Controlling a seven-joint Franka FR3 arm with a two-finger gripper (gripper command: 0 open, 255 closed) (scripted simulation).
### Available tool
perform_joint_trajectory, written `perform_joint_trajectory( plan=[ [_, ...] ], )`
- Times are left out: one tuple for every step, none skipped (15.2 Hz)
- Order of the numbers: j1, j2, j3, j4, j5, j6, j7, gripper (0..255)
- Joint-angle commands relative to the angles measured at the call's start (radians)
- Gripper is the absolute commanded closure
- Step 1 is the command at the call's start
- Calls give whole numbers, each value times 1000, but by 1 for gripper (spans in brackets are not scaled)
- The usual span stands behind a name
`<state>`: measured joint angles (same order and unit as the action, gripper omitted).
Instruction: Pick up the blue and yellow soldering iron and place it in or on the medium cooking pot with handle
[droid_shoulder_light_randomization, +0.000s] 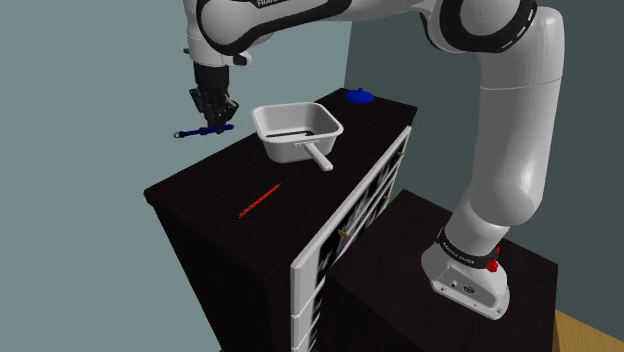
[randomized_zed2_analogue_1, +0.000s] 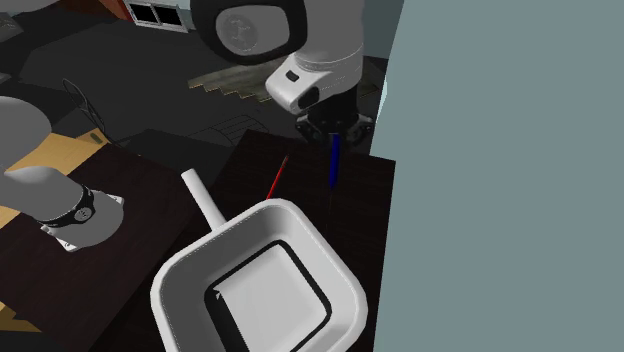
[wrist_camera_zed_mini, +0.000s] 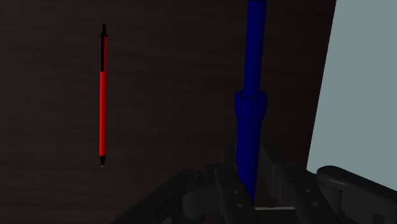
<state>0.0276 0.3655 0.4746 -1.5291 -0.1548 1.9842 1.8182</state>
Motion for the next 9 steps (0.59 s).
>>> perform_joint_trajectory(
  plan=[
    [1, -5, 2, 19, 3, -23, -1, 255],
    [2, -6, 2, 31, 4, -36, -2, 255],
    [2, -7, 3, 43, 4, -49, -2, 255],
    [3, -7, 3, 56, 5, -62, -3, 255],
    [4, -7, 4, 63, 5, -70, -3, 255],
    [-21, -43, 3, 16, 24, -55, -25, 255],
    [-44, -77, 3, -29, 42, -41, -48, 255],
    [-67, -110, 1, -71, 61, -29, -73, 255],
    [-88, -142, -2, -110, 79, -18, -98, 255]
  ],
)
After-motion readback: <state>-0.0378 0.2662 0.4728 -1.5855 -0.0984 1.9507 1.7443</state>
